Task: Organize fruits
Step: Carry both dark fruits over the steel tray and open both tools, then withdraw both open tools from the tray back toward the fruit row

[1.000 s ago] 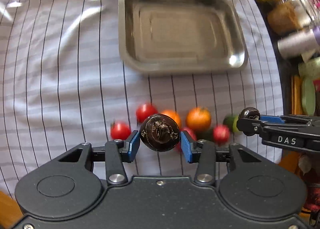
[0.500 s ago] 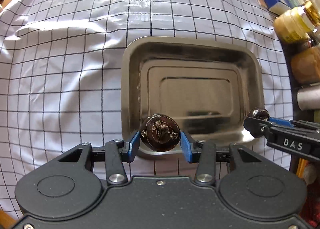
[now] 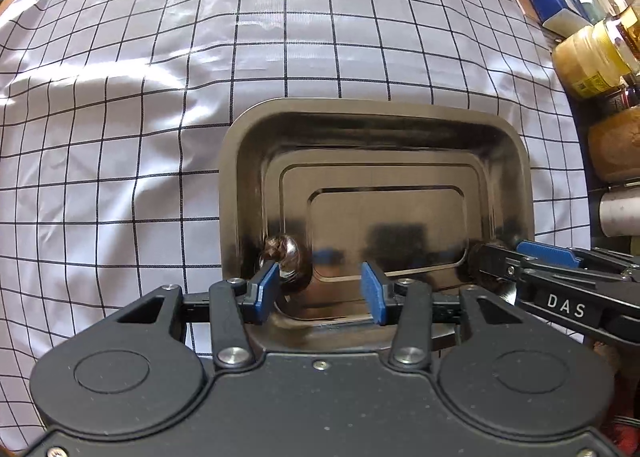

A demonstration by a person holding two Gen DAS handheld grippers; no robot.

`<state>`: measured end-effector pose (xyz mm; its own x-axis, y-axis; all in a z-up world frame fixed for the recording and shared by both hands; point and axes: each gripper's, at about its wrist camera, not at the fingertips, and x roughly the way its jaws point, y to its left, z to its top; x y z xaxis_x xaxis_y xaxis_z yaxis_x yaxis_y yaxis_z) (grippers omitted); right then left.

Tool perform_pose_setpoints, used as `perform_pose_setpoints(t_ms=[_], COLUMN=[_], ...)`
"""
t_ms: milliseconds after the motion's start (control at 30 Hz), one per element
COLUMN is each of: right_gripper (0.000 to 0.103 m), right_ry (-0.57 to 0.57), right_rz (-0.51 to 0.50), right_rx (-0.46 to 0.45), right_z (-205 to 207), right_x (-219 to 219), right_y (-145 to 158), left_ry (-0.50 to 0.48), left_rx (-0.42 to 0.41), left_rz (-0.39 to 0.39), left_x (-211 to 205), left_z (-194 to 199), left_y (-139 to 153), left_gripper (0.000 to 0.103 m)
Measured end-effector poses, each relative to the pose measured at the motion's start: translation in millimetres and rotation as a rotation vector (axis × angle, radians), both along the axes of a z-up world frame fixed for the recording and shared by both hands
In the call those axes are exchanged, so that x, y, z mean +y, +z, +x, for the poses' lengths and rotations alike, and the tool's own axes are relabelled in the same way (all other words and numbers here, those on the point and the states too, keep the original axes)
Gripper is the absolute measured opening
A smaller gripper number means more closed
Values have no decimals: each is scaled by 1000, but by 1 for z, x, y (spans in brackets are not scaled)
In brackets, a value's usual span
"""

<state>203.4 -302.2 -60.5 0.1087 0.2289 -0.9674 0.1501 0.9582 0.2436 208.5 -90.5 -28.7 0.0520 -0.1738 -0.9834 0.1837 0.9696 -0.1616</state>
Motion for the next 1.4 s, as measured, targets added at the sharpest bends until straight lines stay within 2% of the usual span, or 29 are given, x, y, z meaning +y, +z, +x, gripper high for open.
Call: perform_pose_setpoints(t_ms=[400,800,1400], right_gripper=[48,48,48], right_ry=[0,0,-98], right_rz=[-10,-23,-25], right_rx=[-23,-28,55], right_z=[-28,-98,-218], right_x=[6,23,27], right_y=[24,41,25], left_ry=[11,9,-8], left_rx=[-29,-94,-142], left_rz=[-6,13,47], left_x=[15,38,78], left_z=[-37,-105,-201], left_y=[17,25,16], left_gripper=[53,53,53])
